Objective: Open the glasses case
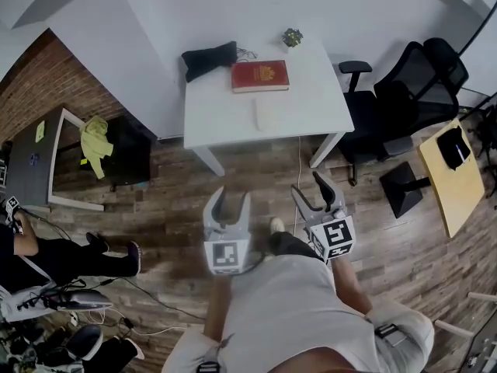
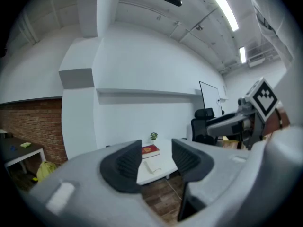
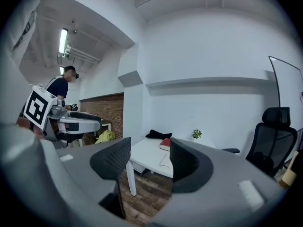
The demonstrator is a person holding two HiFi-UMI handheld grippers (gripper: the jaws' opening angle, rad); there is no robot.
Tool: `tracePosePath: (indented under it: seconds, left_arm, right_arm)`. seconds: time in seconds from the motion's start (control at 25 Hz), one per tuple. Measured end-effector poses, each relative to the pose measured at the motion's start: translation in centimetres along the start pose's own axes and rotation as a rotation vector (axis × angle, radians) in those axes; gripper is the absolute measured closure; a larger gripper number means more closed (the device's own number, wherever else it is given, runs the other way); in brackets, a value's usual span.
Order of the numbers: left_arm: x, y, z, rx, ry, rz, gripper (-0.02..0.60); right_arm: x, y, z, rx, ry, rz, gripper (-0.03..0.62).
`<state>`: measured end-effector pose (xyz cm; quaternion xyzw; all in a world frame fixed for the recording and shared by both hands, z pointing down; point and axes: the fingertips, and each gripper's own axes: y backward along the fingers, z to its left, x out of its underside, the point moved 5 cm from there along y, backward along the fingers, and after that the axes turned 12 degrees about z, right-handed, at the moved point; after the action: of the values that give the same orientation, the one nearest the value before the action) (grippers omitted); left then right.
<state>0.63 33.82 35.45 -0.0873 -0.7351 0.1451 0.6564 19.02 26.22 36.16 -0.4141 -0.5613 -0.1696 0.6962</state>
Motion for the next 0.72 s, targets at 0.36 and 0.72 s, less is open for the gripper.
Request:
tracePosePath:
  seconds: [0.36,0.72]
  left_arm:
    - [-2.1,-5.4,1.1,-0.019,-0.027,0.031,0.388]
    - [-3.6,-9.4,1.1,-0.044,-0.024,0.037,0.391]
  right_arm:
    - [-1.5,-4.2,-4.7,-0.020,-0.015,0.005,0.339]
    - [-2.0,-7.2,-8.4,-0.055,-0.016,0.007,0.339]
